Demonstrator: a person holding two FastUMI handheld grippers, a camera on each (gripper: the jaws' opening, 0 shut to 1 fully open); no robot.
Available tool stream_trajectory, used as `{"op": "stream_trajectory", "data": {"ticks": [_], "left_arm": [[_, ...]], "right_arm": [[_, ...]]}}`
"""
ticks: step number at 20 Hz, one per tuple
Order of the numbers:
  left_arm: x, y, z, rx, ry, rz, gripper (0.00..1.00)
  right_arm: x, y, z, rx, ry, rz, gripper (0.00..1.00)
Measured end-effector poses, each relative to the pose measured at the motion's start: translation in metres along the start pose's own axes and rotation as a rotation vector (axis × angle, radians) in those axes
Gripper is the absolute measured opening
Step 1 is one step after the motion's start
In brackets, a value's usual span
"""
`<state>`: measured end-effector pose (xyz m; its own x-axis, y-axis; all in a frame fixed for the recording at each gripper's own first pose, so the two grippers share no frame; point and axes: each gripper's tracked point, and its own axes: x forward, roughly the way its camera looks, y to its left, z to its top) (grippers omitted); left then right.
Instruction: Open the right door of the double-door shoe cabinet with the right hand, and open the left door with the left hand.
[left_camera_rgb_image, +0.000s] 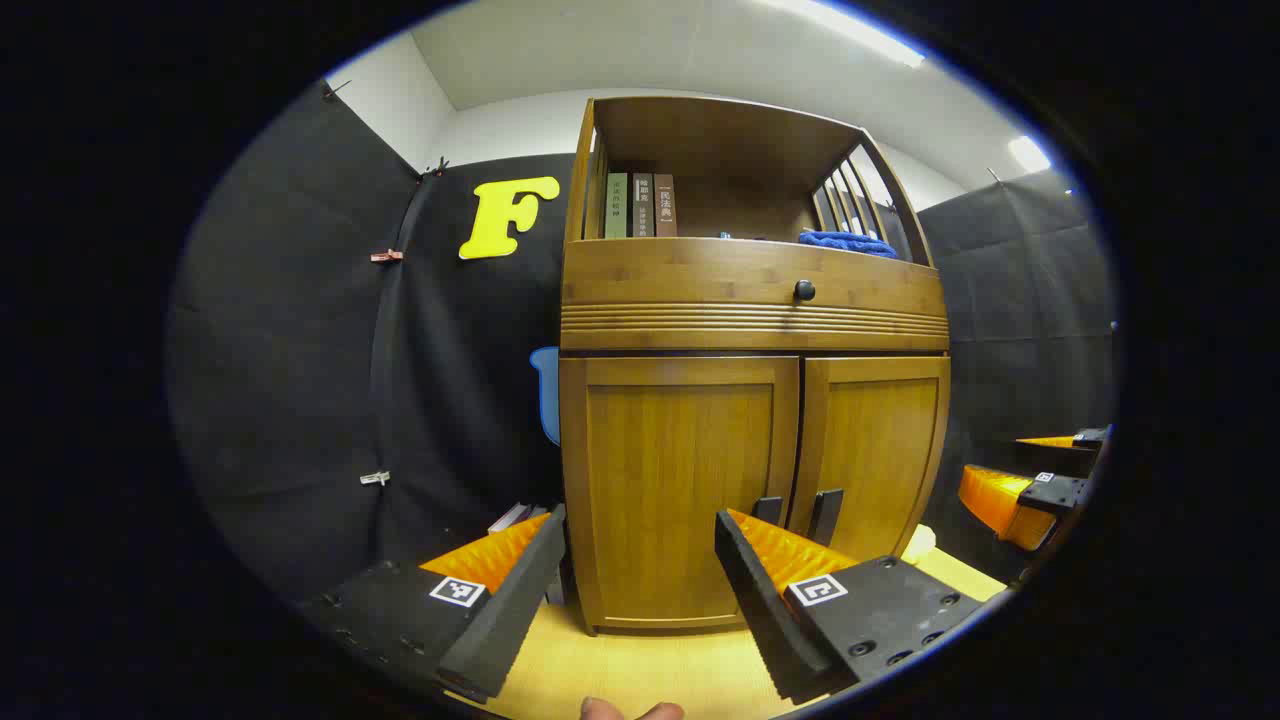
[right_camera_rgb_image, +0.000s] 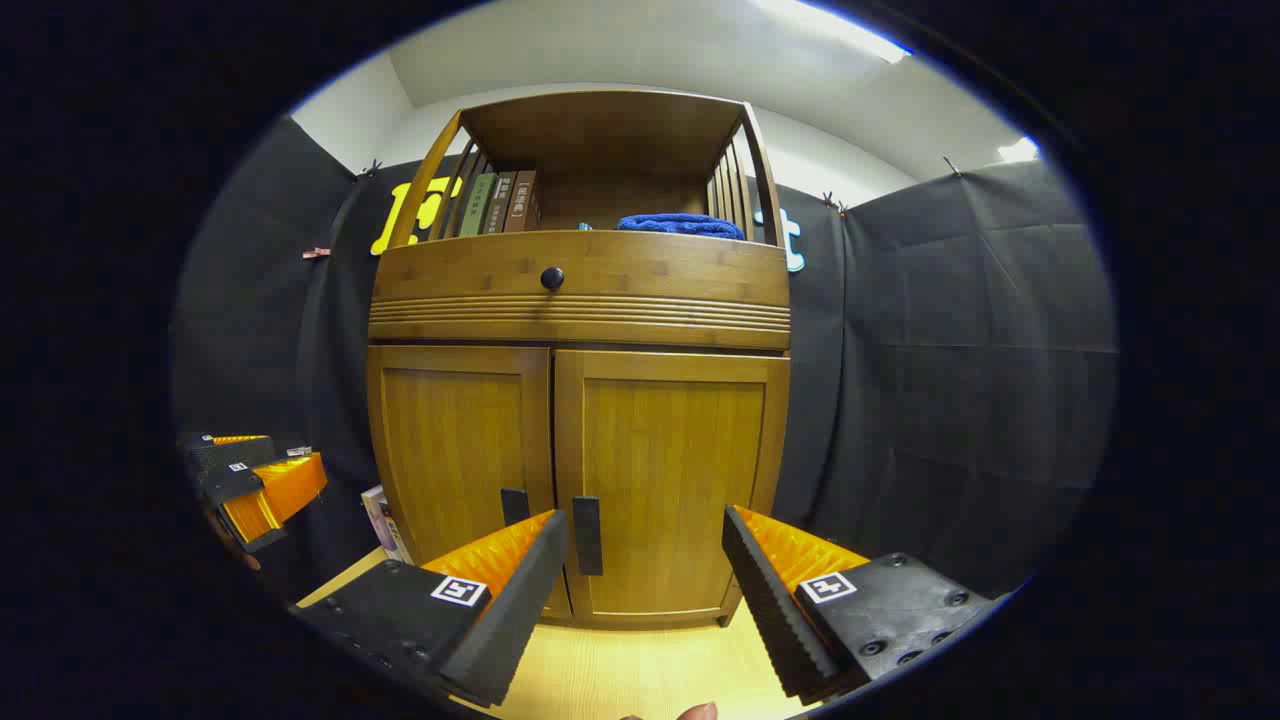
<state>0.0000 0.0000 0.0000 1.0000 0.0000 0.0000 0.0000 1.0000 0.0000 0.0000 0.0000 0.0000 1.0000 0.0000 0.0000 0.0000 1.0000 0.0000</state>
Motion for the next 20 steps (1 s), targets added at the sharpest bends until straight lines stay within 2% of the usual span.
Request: {"op": "stream_trajectory", "data": {"ticks": [1,2,20], "left_arm": [[0.0,0.0,0.0,-0.001,-0.001,0.001,0.92],[0.0,-0.001,0.001,0.0,-0.003,0.0,0.94],[0.017,-0.002,0.003,0.024,-0.011,-0.018,0.92]], "right_arm": [[0.0,0.0,-0.001,0.002,0.004,0.0,0.99],[0.001,0.0,-0.002,0.001,0.006,-0.002,0.99],[0.016,0.003,-0.006,-0.005,0.005,-0.014,0.97]]}}
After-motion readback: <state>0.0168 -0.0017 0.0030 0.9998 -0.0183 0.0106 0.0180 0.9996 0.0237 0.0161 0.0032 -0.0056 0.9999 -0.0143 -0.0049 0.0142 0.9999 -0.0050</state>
